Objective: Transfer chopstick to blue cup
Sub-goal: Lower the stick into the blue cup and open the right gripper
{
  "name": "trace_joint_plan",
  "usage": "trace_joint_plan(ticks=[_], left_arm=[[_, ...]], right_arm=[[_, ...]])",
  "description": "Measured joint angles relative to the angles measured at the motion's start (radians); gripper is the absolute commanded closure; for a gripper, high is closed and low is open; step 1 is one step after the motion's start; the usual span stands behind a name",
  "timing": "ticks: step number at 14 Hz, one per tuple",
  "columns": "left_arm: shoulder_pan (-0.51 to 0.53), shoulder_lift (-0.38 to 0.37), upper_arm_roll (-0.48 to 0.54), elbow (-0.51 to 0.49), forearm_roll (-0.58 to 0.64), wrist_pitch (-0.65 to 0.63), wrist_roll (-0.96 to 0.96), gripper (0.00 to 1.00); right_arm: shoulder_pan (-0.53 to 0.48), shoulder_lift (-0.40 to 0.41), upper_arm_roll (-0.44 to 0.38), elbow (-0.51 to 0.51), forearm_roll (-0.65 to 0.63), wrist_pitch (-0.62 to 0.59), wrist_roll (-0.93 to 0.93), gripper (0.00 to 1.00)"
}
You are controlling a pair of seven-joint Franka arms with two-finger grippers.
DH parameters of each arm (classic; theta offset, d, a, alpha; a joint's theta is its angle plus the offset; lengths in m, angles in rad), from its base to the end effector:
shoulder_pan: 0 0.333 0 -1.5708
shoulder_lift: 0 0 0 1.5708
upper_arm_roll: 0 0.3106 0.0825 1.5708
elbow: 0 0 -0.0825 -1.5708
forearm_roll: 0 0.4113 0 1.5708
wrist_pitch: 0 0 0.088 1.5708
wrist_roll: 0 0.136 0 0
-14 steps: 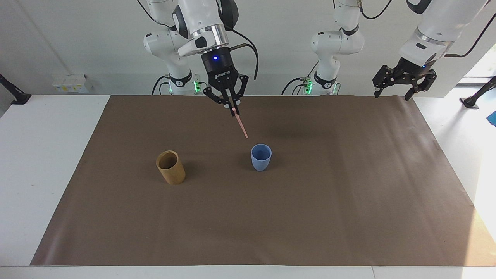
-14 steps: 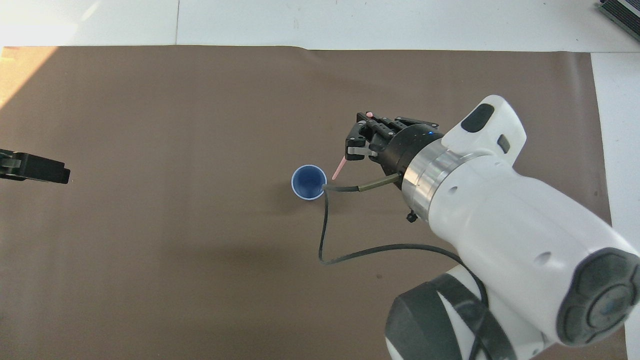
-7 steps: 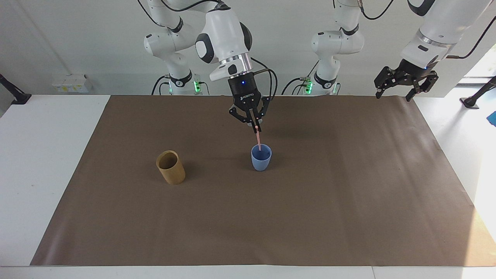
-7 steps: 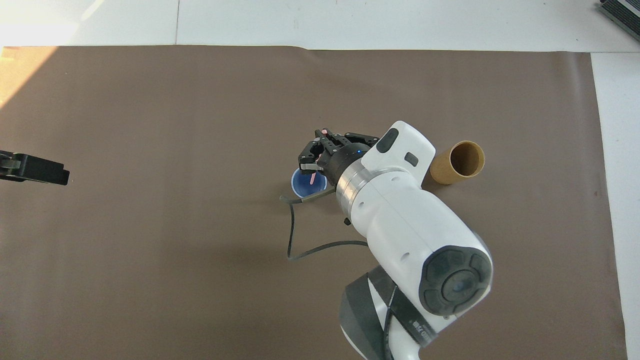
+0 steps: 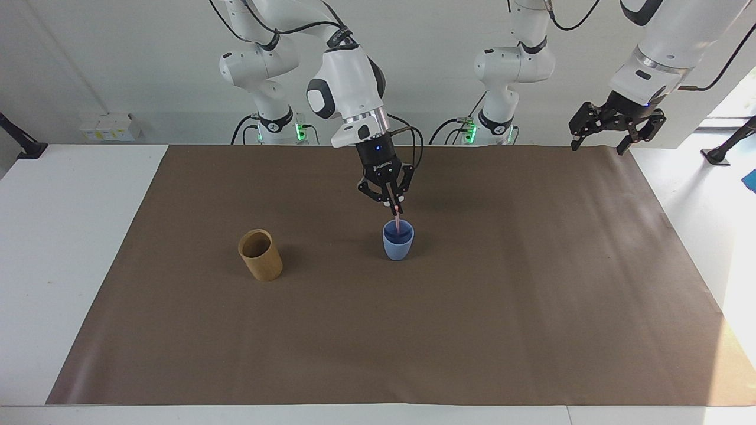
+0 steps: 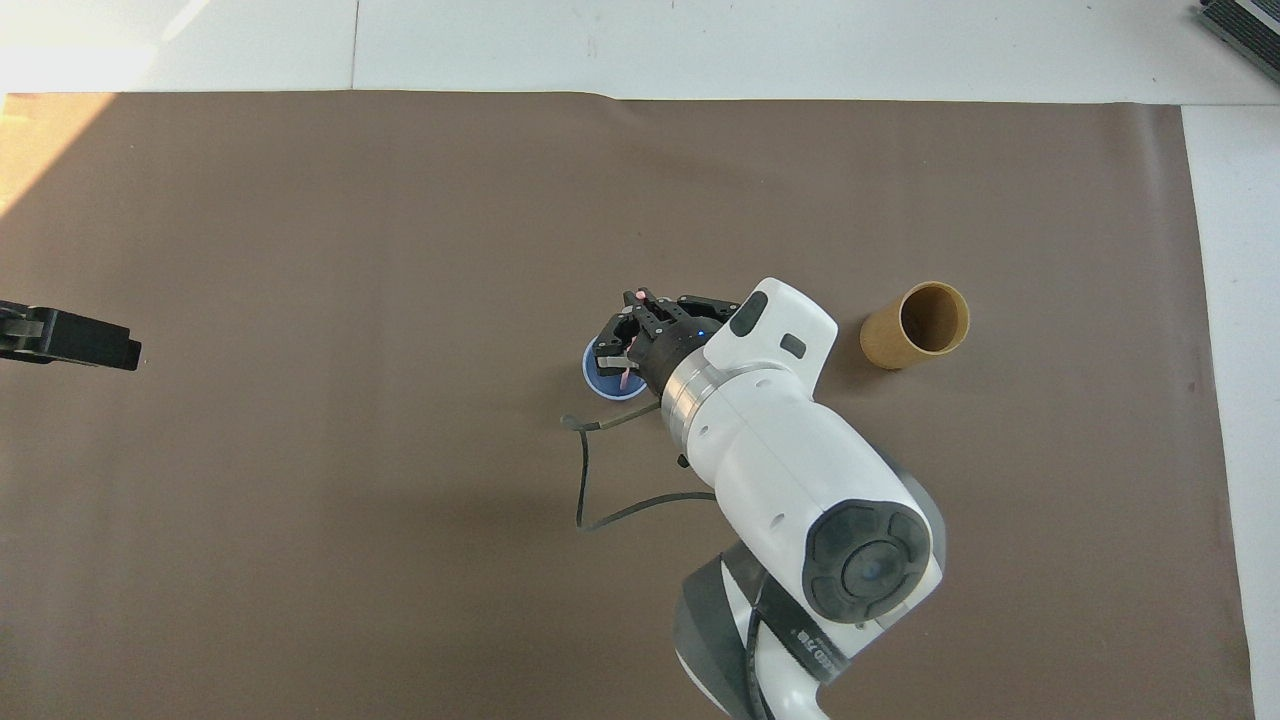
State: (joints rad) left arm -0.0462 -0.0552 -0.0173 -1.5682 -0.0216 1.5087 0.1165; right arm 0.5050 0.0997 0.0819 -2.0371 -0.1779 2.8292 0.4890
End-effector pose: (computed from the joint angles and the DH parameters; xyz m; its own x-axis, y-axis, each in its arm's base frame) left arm 0.5572 -0.0387 0.6174 0.9836 -0.1803 -0.0019 -0.1802 -0.9834 0.0210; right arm 0.5449 0.3700 0.4341 0.7734 0.1312 0.6202 0.2957 -0.9400 -0.1699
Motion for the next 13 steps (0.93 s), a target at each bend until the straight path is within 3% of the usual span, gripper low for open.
trace_joint_plan(ticks=[2,3,8,13], left_arm=[[0.0,0.0,0.0,-0.001,0.0,0.0,0.0,0.0],[0.0,0.0,0.0,-0.001,0.0,0.0,0.0,0.0],[0.001,0.0,0.003,-0.001,0.0,0.0,0.0,0.0],[0.005,0.0,0.014,-0.001,0.0,0.0,0.0,0.0]], right_arm=[[0.0,0.004,0.0,0.0,0.0,0.003,0.017,0.06],[0.0,0.004,0.0,0.0,0.0,0.006,0.024,0.02],[-0.025,-0.008,-0.011,0.007,0.0,-0.012,0.038,0.0],[-0.129,-0.12,-0.015,0.016,0.0,-0.336,0.062,0.0]])
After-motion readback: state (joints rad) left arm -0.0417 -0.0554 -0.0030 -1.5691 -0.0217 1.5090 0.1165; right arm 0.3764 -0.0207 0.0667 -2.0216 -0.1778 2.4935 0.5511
